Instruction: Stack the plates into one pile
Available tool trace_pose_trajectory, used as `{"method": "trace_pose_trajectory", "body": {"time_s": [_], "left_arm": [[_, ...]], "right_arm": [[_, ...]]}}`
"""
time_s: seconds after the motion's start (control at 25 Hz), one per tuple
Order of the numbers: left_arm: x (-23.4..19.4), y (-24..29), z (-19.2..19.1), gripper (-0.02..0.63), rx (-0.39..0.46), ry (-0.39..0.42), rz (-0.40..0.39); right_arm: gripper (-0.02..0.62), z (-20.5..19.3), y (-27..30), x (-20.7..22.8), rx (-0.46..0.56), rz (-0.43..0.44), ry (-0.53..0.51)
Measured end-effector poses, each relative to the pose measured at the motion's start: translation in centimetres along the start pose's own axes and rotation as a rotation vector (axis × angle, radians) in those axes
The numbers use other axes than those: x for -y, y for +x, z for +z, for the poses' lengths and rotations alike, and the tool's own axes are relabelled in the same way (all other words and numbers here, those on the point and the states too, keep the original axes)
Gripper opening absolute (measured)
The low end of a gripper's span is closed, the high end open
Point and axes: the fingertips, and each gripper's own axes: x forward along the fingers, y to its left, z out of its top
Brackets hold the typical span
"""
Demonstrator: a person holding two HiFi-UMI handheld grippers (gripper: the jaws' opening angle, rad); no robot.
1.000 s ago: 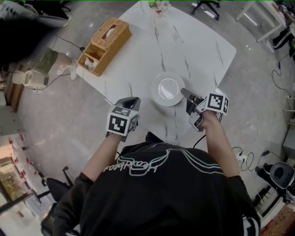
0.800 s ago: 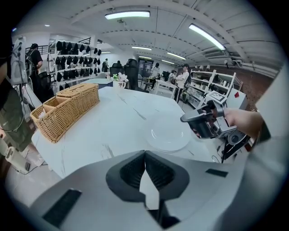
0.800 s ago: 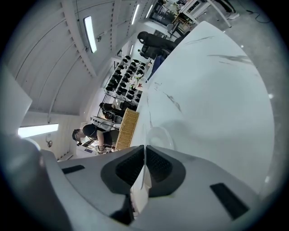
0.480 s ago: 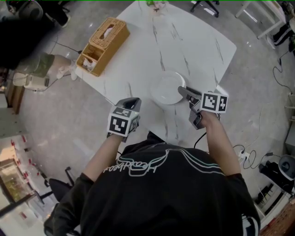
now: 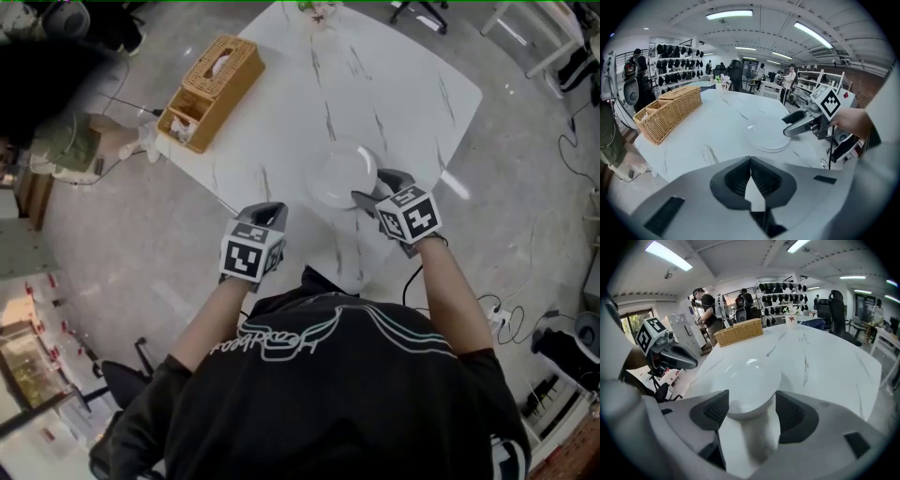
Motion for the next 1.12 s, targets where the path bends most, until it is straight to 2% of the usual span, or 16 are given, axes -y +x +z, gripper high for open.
{"method": "trace_pose_trajectory", "body": {"time_s": [0.24, 0.48, 0.6, 0.88, 1.12], "left_arm": [[-0.3, -0.3, -0.9, 0.025, -0.004, -0.018, 0.019], [0.4, -0.5, -1.3, 0.025, 0.004, -0.020, 0.033], [1.4, -0.9, -0.9, 0.025, 0.025, -0.011, 0.035], [5.7, -4.2, 2.9, 0.025, 0.167, 0.024, -0.010], [10.9, -8.3, 6.6, 0.025, 0.319, 0.019, -0.110]], "right_arm": [[0.316, -0.1, -0.2, -0.5, 0.008, 0.018, -0.075], [0.316, 1.4, -1.0, 0.3, 0.111, 0.023, 0.014], [0.316, 2.2, -2.0, 0.1, 0.141, 0.024, 0.003], [0.316, 4.0, -8.2, -3.3, 0.225, 0.089, -0.103], [0.305, 4.9, -15.5, -8.7, 0.349, 0.272, -0.168]]}}
